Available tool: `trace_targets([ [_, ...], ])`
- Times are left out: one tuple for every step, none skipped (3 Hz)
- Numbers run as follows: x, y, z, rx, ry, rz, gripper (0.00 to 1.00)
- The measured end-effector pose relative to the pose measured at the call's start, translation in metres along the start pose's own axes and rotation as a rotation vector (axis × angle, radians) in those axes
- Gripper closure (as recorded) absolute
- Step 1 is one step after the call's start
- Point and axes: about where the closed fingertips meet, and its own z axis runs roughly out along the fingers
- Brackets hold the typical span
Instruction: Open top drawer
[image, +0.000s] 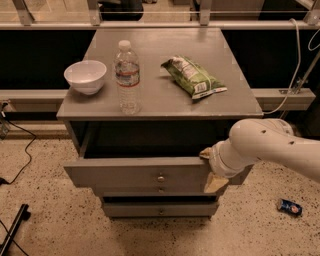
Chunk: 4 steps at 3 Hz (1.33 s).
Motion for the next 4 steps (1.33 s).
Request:
trace_targets([
  [-0.006,0.023,-0.003,-0.058,-0.024,0.002,0.26],
  [-0.015,0.046,-0.013,-0.098,-0.040,0.003,0.26],
  [-0.021,0.069,-0.030,-0.125,-0.040,0.011,0.26],
  [-0.025,0.088,-0.049,-0.150,-0.038,0.021,0.26],
])
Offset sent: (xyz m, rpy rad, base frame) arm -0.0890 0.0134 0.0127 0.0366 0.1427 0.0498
